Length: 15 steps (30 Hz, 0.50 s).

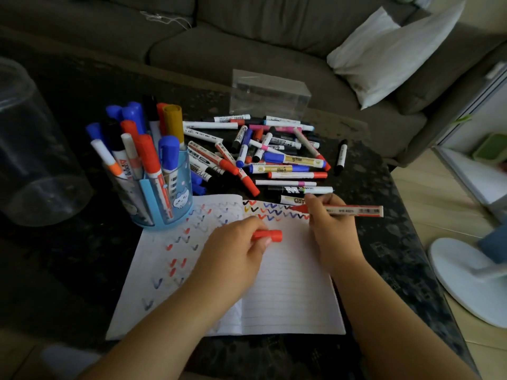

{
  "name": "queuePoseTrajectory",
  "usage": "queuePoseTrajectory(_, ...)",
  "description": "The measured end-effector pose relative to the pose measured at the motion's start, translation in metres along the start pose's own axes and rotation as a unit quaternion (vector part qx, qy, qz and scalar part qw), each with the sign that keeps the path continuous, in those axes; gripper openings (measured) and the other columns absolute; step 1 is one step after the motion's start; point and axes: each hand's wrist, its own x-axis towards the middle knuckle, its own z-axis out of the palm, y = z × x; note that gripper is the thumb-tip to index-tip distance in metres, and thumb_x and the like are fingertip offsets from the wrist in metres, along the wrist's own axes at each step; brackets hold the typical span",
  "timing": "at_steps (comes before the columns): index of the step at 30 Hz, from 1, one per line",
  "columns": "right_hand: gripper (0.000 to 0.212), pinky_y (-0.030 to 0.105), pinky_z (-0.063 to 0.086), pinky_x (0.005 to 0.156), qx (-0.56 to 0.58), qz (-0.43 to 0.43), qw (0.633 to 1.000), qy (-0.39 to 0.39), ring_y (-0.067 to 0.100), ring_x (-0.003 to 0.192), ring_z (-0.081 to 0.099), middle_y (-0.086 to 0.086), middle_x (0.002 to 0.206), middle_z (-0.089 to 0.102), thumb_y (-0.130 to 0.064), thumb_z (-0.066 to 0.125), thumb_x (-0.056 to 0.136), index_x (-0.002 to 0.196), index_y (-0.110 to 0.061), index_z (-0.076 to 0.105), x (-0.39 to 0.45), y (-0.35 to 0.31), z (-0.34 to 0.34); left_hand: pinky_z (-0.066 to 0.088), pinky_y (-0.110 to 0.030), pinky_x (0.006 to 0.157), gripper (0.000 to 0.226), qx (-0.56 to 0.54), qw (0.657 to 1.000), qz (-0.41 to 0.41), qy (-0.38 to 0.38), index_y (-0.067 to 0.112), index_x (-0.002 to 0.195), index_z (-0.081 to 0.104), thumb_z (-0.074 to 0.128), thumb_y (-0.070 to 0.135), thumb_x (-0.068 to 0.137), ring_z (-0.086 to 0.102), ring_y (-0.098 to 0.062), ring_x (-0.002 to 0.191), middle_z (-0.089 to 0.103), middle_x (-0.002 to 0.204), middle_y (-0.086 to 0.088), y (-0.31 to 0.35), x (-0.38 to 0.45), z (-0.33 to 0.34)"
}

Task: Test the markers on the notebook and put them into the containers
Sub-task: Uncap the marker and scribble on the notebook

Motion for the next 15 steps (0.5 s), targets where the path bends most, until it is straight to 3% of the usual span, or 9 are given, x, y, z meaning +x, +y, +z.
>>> queuePoseTrajectory(4,0.024,0.021,0.032,0.047,0.076,-0.005,0.993,-0.092,0.009,0.046,0.031,0.000,0.050,0.040,-0.020,0.056,0.091,0.071,-0.008,0.048,-0.023,-0.023,-0.013,0.037,-0.003,0.066,0.013,-0.118,0.990,-0.082,-0.003,0.027,0.103,0.061,0.056,0.023,0.091,0.056,0.005,0.080,0.061,0.088,0.018,-0.004,0.002,-0.009)
queuePoseTrajectory(9,0.026,0.024,0.026,0.047,0.120,-0.008,0.987,-0.108,0.012,0.046,0.027,0.005,0.052,0.035,-0.010,0.045,0.095,0.069,-0.006,0.044,-0.052,-0.033,-0.014,0.049,-0.025,0.086,0.014,-0.200,0.972,-0.122,-0.034,0.035,0.094,0.060,0.057,0.023,0.090,0.063,-0.005,0.090,0.067,0.092,0.011,-0.003,0.000,-0.016)
queuePoseTrajectory(15,0.025,0.023,0.028,0.046,0.121,-0.009,0.986,-0.113,0.012,0.046,0.030,0.004,0.051,0.037,-0.007,0.049,0.093,0.069,-0.006,0.044,-0.063,-0.035,-0.008,0.049,-0.024,0.086,0.014,-0.205,0.970,-0.098,-0.085,0.035,0.095,0.060,0.056,0.023,0.090,0.063,0.004,0.085,0.068,0.086,0.016,0.004,-0.008,-0.027)
